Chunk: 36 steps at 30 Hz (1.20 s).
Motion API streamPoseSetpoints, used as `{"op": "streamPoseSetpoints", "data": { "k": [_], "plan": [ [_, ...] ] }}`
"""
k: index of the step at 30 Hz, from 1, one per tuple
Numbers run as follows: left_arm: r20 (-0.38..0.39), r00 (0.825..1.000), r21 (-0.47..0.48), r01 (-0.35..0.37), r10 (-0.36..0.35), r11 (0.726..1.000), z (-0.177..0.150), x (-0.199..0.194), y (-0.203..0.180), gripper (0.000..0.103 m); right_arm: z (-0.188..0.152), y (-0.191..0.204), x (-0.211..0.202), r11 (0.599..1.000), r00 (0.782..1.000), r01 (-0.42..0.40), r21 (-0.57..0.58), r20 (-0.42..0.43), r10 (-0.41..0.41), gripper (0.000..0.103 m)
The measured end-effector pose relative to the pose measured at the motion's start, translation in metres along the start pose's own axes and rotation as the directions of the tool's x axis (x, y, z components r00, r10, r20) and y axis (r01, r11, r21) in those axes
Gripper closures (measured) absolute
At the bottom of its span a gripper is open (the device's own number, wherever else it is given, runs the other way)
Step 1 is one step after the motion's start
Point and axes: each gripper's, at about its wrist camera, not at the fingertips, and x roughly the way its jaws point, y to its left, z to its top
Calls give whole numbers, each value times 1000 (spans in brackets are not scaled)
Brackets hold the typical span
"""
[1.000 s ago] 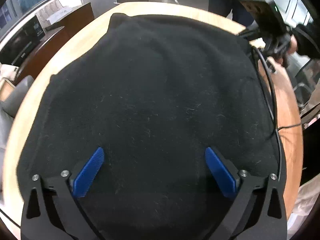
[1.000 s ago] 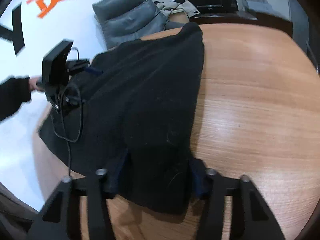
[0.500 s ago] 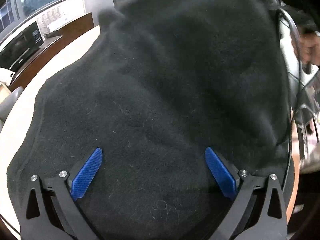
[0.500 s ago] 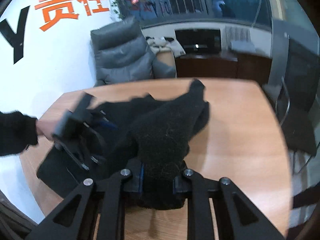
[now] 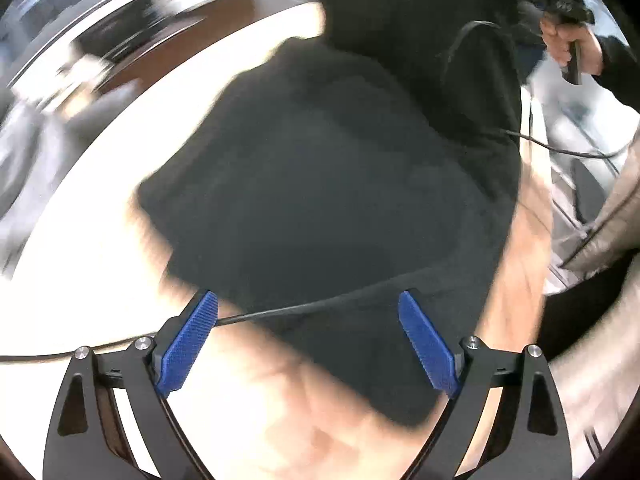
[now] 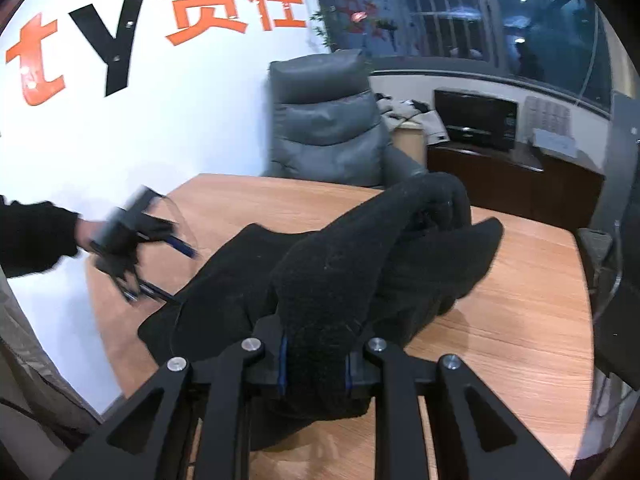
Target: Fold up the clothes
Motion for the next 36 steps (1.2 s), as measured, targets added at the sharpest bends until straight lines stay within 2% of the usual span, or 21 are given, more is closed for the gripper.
{"op": "streamPoseSetpoints", "data": {
  "k": [2, 4, 6, 7, 10, 11, 13, 15, 17, 20, 22, 24, 27, 31, 36],
  "plan": [
    [-37, 998, -87, -47, 44, 995, -34, -59, 7, 10, 1, 1, 4, 1000, 1000, -25, 6, -9, 25, 84],
    [-87, 991, -127, -111, 100, 986, -51, -103, 7, 8, -1, 0, 7, 999, 999, -39, 4, -14, 39, 84],
    [-156, 976, -152, -176, 153, 973, -71, -135, 6, 5, -4, -1, 10, 999, 998, -53, 2, -19, 53, 84],
    [-167, 973, -158, -186, 159, 970, -73, -138, 5, 5, -4, -4, 11, 998, 998, -59, 7, -16, 59, 84],
    [-108, 984, -174, -161, 144, 972, -62, -126, -14, 5, -9, -8, 8, 998, 998, -55, 0, -15, 55, 84],
    [-61, 991, -177, -132, 123, 975, -57, -119, -14, 4, -9, -8, 8, 999, 998, -53, -4, -17, 53, 84],
    [57, 996, -156, -57, 66, 986, -24, -80, -20, 4, -12, -4, 5, 999, 999, -49, -16, -25, 48, 84],
    [111, 994, -75, 6, 2, 997, 10, -36, -28, 4, -12, -2, 2, 999, 999, -42, -20, -35, 42, 84],
    [111, 993, 55, 40, -46, 998, 39, 16, -40, 5, -12, 3, 1, 999, 999, -29, -22, -39, 29, 84],
    [54, 995, 204, 76, -89, 976, 59, 88, -53, 8, -10, 15, 1, 999, 999, -16, -36, -37, 15, 84],
    [76, 989, 228, 107, -128, 968, 64, 101, -53, 0, -7, 24, 0, 999, 1000, -15, -46, -25, 14, 84],
    [95, 982, 253, 134, -162, 958, 69, 113, -53, 0, -2, 35, -3, 999, 1000, -29, -44, 0, 29, 84],
    [110, 981, 287, 121, -158, 950, 70, 115, -58, 0, 7, 59, 0, 995, 996, -74, -67, 44, 77, 84],
    [142, 981, 250, 95, -134, 964, 79, 123, -61, 0, 21, 88, 17, 982, 985, -151, -116, 65, 159, 84],
    [230, 969, 102, 73, -95, 992, 98, 134, -81, 0, 24, 111, 36, 959, 972, -231, -164, 10, 236, 83]
  ]
}}
